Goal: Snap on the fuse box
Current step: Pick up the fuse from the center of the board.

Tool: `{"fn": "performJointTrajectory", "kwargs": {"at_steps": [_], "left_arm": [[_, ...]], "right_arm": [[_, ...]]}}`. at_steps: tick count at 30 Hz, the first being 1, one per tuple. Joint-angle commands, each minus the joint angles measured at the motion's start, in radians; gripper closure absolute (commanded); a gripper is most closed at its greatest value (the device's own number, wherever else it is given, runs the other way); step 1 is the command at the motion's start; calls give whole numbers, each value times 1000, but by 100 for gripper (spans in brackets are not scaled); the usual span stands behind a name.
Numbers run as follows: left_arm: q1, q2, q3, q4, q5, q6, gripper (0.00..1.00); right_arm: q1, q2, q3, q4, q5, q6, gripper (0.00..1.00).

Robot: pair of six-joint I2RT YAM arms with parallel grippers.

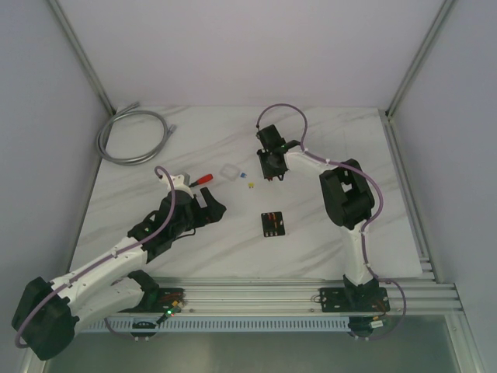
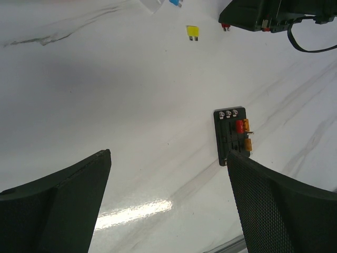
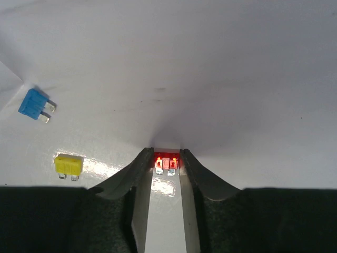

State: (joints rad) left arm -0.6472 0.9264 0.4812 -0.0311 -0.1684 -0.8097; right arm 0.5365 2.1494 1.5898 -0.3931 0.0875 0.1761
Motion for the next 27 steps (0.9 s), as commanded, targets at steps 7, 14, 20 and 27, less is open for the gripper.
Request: {"fn": "performJointTrajectory", "kwargs": {"at_steps": [7,14,20,27], "left_arm": [[6,-1,24,1,13,-1,0],[6,48,40,61,40,0,0],[5,98,71,188,37,-7,5],[-10,135,80,390,21,-10,15]], "right_arm": [[14,7,-29,-141,-19,64,76],[36,-103,-63,-112,-34,133,76],[63,-258,-143,-40,-75,240,75],[88,-476,-274,85,-112,428,75]]}}
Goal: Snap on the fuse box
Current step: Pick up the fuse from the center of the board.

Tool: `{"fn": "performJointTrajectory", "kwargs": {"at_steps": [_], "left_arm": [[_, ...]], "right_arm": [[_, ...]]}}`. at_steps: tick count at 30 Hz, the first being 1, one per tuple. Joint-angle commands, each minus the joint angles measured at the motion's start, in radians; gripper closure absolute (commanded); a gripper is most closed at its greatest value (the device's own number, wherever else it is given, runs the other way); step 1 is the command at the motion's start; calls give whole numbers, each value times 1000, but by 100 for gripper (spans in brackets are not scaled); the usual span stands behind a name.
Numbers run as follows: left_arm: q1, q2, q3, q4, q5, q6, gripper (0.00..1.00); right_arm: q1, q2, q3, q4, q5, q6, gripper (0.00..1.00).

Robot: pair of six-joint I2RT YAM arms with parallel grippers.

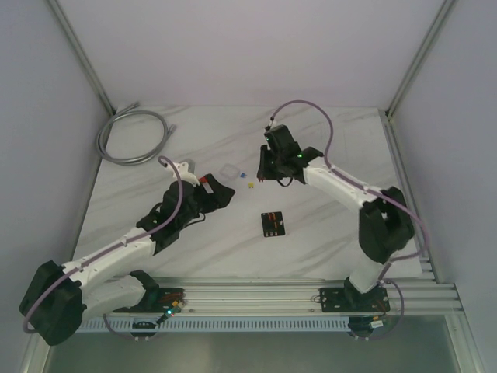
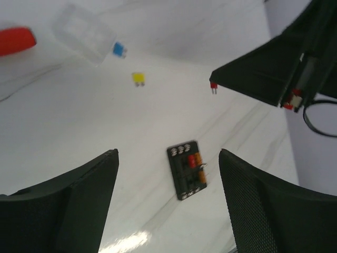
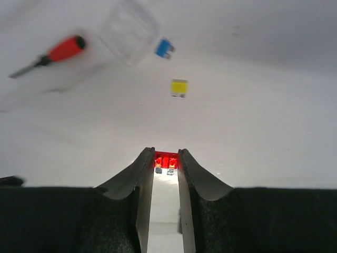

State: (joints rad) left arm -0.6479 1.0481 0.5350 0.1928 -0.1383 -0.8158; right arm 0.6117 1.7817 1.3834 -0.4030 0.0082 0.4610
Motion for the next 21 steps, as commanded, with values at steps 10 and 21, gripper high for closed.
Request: {"fn": "performJointTrajectory", "kwargs": {"at_steps": [10,21], "left_arm": [[-62,64,42,391,-30,91,32],[-99,178,126,433,-22,103,49]], "right_arm": [[63,-313,-190,227,-23,323,76],[107,-395,-250,290,4,402,76]]}}
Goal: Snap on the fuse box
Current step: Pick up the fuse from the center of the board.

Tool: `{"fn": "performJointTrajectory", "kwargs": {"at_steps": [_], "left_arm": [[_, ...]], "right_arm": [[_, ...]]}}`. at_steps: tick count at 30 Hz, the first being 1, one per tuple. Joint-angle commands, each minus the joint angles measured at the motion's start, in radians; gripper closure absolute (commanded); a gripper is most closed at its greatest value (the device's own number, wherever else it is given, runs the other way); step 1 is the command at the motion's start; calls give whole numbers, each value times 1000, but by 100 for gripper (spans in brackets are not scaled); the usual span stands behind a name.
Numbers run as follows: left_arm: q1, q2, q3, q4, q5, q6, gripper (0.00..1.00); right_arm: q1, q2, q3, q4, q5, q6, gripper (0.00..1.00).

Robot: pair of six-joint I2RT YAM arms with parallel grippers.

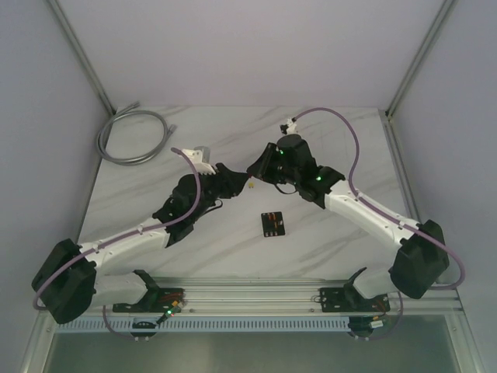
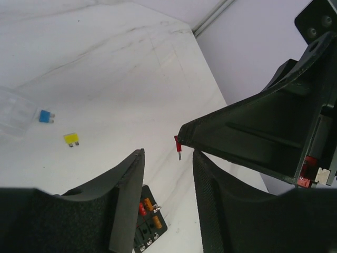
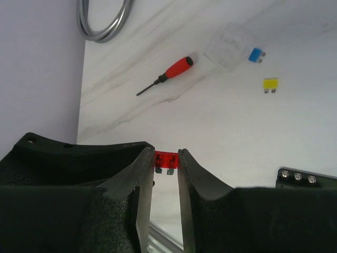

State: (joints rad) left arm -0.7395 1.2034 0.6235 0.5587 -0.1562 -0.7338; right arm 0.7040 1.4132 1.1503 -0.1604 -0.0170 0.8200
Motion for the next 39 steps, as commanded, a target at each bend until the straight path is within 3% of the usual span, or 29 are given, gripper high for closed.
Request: {"fn": "performJointTrajectory", "kwargs": {"at_steps": [1,11,19,24,32,39], "left_arm": [[-8,27,42,69,-1,20,51],[-18,42,52,64,2,17,63],[-17,35,53,59,10,16,89],[-18,19,47,48,12,14,100],[-8,-33,41,-16,29,98,100],[61,-151,28,-85,208,248,100]], "right_arm": [[16,-30,-19,49,30,46,76],[24,-40,-27,62,31,56,76],[29,-52,-44,70,34,66,76],[31,-54,-54,84,29,70,74],[14,-98,-42,115,1,-41,59],[-66,-154,-11,136,-311,-378,53]]}}
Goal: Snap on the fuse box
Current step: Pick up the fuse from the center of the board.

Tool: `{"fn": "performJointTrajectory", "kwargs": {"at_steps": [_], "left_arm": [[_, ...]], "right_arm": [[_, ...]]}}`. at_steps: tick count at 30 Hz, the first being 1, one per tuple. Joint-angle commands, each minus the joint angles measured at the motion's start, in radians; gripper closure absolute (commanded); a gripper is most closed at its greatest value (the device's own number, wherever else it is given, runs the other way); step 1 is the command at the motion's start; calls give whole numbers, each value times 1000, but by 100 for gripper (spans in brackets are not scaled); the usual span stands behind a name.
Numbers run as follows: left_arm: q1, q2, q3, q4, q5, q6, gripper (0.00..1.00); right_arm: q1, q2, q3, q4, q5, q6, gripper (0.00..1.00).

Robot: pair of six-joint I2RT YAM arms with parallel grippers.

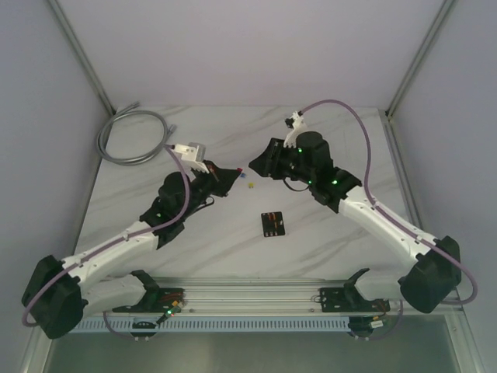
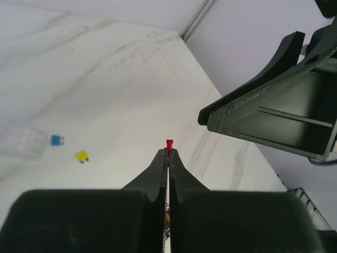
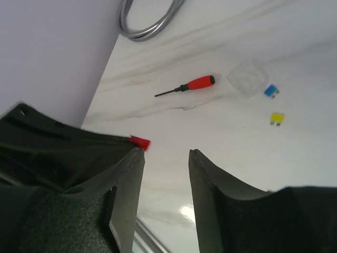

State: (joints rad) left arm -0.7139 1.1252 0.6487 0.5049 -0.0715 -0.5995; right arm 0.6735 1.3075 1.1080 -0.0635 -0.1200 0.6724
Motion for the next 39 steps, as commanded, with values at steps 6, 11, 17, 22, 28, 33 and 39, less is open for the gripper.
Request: {"fn": "performJointTrajectory", "kwargs": {"at_steps": [6,11,17,22,28,33,39], "left_arm": [[70,-182,22,-75,309,191,100],[70,-210,69,-98,481,205,100],[70,-207,117,-100,592,209,100],[70,-190,140,-95,623,202,100],[68,-185,140,-56,652,174,100],[68,-180,138,-40,660,160,100],[68,-171,136,-17,676,142,100]], "right_arm": [[-88,-105,49,28,-484,-449,53],[-97,-104,97,-2,-660,-538,54],[-97,-79,152,-24,-791,-579,56],[-98,-68,168,-37,-855,-594,59],[-97,-61,168,-53,-891,-611,64],[-97,-63,168,-56,-912,-616,70],[-97,-59,165,-63,-933,-625,78]]}}
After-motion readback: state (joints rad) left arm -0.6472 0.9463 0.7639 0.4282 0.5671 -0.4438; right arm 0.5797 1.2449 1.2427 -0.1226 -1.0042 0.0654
